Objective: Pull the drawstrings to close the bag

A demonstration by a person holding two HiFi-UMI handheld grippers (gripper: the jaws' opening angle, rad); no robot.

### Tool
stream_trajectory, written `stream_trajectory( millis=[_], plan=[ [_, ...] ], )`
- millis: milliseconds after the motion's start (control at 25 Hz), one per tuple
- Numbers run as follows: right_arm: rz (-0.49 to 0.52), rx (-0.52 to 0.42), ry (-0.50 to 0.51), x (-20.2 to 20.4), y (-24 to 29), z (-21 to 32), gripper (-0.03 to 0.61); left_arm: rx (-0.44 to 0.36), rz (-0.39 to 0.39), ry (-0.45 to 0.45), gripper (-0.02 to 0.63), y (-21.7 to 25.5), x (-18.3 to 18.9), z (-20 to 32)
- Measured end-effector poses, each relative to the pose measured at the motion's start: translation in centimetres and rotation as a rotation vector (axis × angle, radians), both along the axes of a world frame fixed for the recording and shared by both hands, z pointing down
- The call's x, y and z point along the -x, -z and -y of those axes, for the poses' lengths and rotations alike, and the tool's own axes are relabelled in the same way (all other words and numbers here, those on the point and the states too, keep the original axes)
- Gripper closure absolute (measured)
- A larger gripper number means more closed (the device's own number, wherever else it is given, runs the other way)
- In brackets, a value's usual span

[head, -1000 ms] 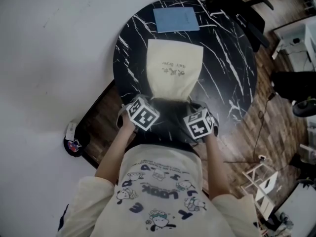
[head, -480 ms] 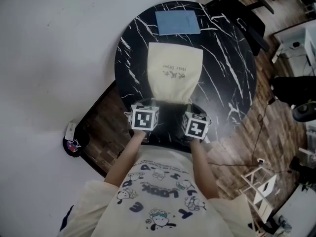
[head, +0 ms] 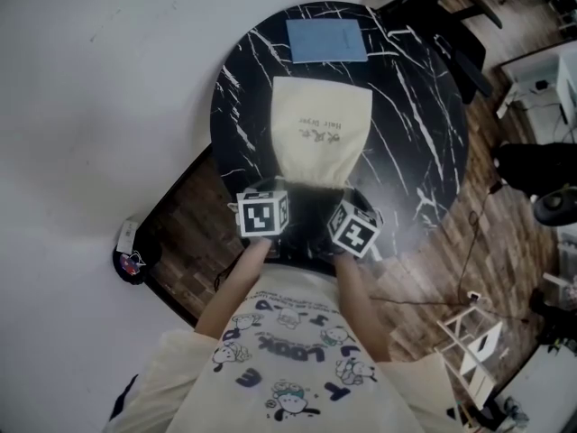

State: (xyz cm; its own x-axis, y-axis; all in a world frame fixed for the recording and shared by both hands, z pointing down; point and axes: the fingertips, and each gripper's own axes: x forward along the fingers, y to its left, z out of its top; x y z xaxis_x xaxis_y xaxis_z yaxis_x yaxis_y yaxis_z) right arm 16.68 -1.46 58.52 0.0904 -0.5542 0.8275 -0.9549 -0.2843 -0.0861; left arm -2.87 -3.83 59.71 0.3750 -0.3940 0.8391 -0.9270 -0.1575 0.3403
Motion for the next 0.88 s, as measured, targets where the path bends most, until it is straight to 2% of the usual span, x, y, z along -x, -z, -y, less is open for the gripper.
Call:
stream_trajectory(
  millis=[200, 440, 640, 760, 880],
  plan=[
    [0.016, -0.021, -0.064, -0.6, 0.3, -0.2, 0.558, -0.016, 0.024, 0.028, 0.566, 0.1, 0.8, 0.0],
    [0.045, -0.030, -0.129, -2.0, 0.5, -0.8, 0.558, 0.009, -0.016, 0.094, 0.568, -0.1, 1.7, 0.0],
    [0.058, -0.042, -0.172, -3.3, 0.6, -1.2, 0.558, 0.007, -0.011, 0.119, 0.568, -0.3, 2.6, 0.4],
    [0.074, -0.038, -0.195, -3.8, 0.4, -1.8, 0.558, 0.025, -0.025, 0.174, 0.568, -0.5, 3.5, 0.3],
    [0.072, -0.044, -0.200, -4.2, 0.5, -1.9, 0.558, 0.001, -0.012, 0.180, 0.568, 0.0, 3.9, 0.7]
  ],
)
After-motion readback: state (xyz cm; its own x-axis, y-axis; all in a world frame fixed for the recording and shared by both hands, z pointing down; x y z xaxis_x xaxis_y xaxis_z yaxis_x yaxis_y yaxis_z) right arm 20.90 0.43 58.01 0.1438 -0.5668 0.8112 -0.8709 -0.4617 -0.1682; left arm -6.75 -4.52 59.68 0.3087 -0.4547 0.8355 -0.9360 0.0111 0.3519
